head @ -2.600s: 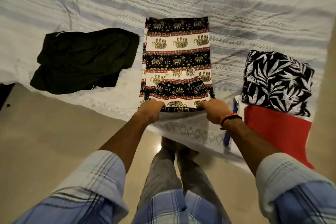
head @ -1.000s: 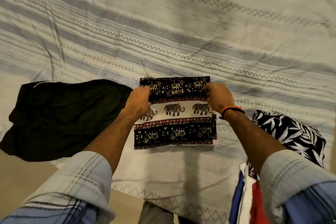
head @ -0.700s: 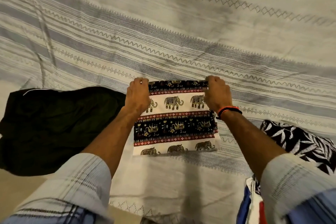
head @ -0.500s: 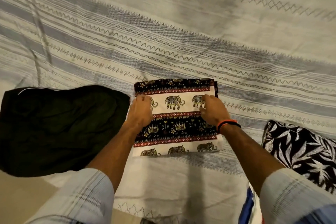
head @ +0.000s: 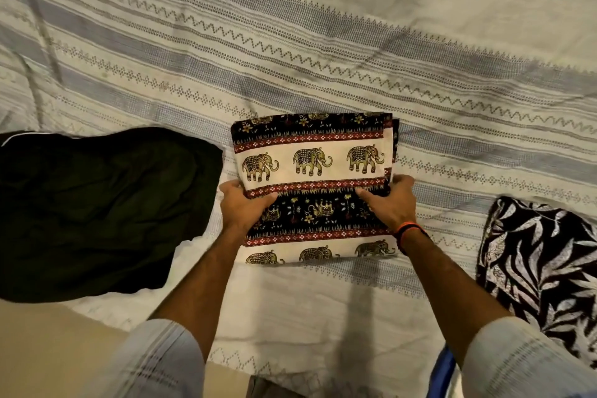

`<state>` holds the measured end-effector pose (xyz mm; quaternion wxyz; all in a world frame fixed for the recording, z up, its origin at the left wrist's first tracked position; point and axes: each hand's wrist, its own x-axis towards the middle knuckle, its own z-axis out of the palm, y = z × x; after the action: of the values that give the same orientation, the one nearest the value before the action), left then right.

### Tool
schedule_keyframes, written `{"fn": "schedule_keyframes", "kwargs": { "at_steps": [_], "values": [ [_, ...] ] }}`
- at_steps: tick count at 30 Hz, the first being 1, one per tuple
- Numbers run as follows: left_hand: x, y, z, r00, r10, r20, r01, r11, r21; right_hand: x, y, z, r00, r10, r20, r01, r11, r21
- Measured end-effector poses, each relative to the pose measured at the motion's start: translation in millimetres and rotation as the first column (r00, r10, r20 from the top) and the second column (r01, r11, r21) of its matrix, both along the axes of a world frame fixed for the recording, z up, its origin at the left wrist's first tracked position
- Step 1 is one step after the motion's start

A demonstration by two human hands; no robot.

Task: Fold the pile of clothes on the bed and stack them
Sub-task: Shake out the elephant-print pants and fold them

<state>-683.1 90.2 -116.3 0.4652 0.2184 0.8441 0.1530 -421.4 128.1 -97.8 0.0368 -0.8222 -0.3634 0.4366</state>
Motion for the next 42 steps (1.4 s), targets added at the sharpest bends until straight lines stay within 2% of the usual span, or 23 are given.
{"fn": "schedule_keyframes", "kwargs": {
  "at_steps": [1,3,15,26,35,42],
  "values": [
    [1.3,-0.3,-1.2,0.998,0.019,0.054,-0.019,1.000,-0.005,-2.4,0.0,-0.9,0.997,-0.050,-0.052,0.050,0.999,-0.003],
    [6.8,-0.7,-2.2,0.993,0.004,0.118,-0.002,1.000,-0.015,-7.9,-0.7,-2.8,0.996,-0.046,-0.082,0.047,0.999,0.012],
    [25.6,-5.0,1.6,0.990,-0.031,0.138,0.013,0.991,0.133,-24.9,-4.4,2.8,0.984,0.115,-0.133,-0.103,0.990,0.096],
    [54.2,-12.2,77.1,0.969,-0.115,0.220,0.060,0.968,0.244,-0.9,-26.1,72.1,0.988,0.089,-0.130,-0.061,0.977,0.205],
    [126.8,-41.7,134.3,0.948,-0.213,0.238,0.136,0.943,0.304,75.3,-75.2,134.2,0.994,0.012,-0.113,0.025,0.947,0.321],
    [235.8,-72.2,166.5,0.903,-0.313,0.296,0.199,0.913,0.357,185.7,-127.0,162.2,0.985,-0.097,-0.140,0.143,0.919,0.369]
  ]
}}
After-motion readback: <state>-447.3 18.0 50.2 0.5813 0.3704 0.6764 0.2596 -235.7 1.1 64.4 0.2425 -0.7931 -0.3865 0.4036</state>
